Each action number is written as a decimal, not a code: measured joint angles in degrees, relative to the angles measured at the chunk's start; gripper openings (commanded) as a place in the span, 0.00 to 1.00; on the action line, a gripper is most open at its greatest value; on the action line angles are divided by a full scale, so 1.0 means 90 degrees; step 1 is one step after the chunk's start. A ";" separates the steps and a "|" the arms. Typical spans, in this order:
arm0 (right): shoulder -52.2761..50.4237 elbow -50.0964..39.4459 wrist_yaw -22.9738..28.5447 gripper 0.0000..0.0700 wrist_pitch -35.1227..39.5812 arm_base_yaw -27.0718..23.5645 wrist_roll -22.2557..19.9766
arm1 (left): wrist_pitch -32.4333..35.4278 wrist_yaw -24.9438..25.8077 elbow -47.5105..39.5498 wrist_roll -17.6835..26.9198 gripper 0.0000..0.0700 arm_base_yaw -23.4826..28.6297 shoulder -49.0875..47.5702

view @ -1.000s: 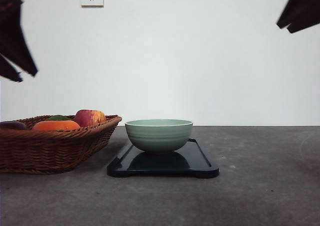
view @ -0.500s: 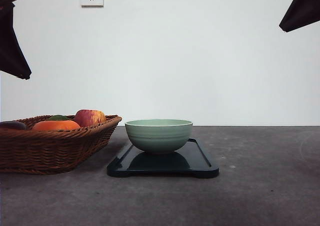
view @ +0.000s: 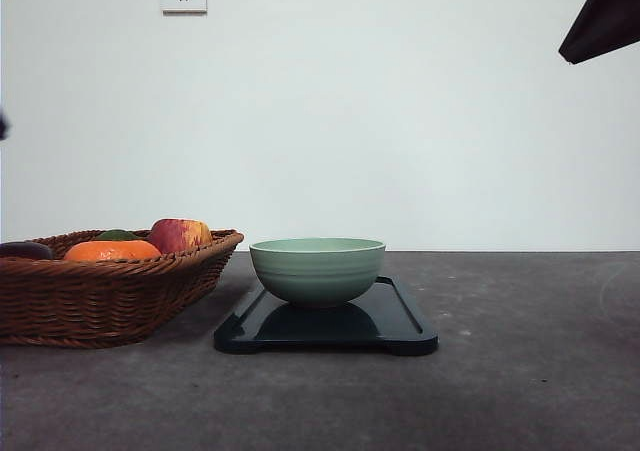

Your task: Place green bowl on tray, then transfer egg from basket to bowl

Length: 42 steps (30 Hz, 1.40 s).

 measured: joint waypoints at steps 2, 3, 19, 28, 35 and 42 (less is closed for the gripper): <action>0.0000 0.0000 0.0000 0.02 0.0000 -0.0002 0.0000 | 0.0359 -0.0011 -0.0541 0.0047 0.00 0.0223 -0.0582; 0.0000 0.0000 0.0000 0.02 0.0000 -0.0002 0.0000 | 0.0552 -0.0009 -0.0826 0.0085 0.00 0.0332 -0.0911; 0.0000 0.0000 0.0000 0.02 0.0002 -0.0002 0.0000 | 0.0887 -0.0012 -0.2861 0.1150 0.00 0.1173 -0.3644; 0.0000 0.0000 0.0000 0.02 0.0002 -0.0002 0.0000 | 0.0875 -0.0013 -0.2952 0.1404 0.00 0.1391 -0.4056; 0.0000 0.0000 0.0000 0.03 0.0002 -0.0002 0.0000 | 0.0870 -0.0013 -0.2952 0.1388 0.00 0.1401 -0.4061; 0.0000 0.0000 0.0000 0.03 0.0002 -0.0002 0.0000 | 0.0874 -0.0014 -0.2952 0.1371 0.00 0.1401 -0.4061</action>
